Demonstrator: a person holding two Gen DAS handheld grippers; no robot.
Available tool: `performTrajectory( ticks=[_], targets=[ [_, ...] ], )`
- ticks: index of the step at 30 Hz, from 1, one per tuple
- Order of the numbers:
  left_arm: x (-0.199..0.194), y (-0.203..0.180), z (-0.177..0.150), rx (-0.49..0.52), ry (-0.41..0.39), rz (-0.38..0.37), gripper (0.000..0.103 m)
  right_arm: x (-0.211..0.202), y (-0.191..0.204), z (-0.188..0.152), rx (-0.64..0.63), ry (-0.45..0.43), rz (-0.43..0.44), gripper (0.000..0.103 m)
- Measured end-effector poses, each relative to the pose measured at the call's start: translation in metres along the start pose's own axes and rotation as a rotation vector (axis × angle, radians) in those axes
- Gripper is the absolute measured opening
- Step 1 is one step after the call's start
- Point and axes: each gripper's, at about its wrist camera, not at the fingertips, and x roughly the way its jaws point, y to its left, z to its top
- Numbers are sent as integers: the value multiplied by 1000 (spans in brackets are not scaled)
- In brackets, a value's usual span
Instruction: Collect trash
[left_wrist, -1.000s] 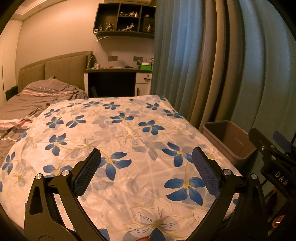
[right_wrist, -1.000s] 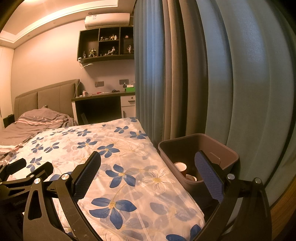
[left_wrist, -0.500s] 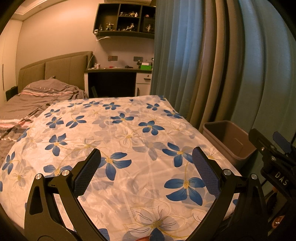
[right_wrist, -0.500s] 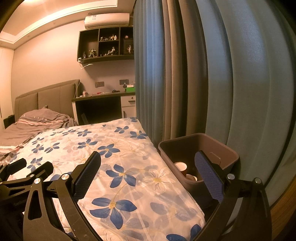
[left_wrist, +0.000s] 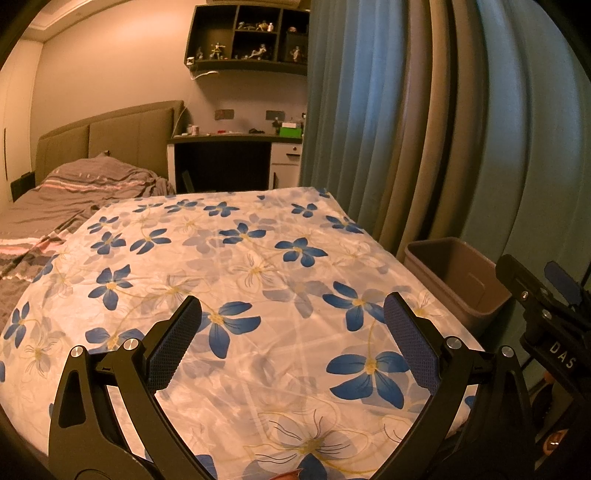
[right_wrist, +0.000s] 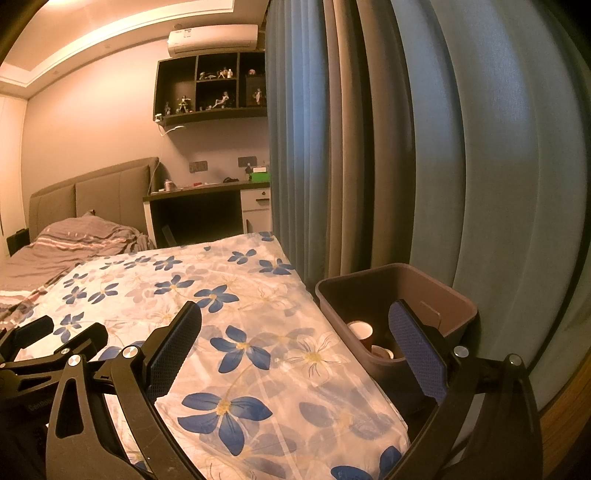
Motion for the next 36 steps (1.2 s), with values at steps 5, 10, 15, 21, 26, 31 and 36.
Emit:
performTrajectory(
  ticks=[5,10,15,21,26,31,36],
  targets=[
    [0,0,0,0,0,0,97,0,-1,0,1,1,0,97],
    [0,-1,0,-1,0,-1,97,0,-1,0,0,0,0,97],
    [0,-1,1,-1,0,-1,97,0,-1,0,2,2,1,97],
    [0,-1,1,-1,1,-1,97,-1,-2,1,3,2,0,97],
    [0,-2,0,-9,5,3,97,-1,-2,1,3,2,0,97],
    [1,-7,-4,-12,18,11,90,-1,-2,1,3,3,1,97],
    [0,-6,-3,-1,7,8,83,-1,-3,1,3,3,1,97]
  ],
)
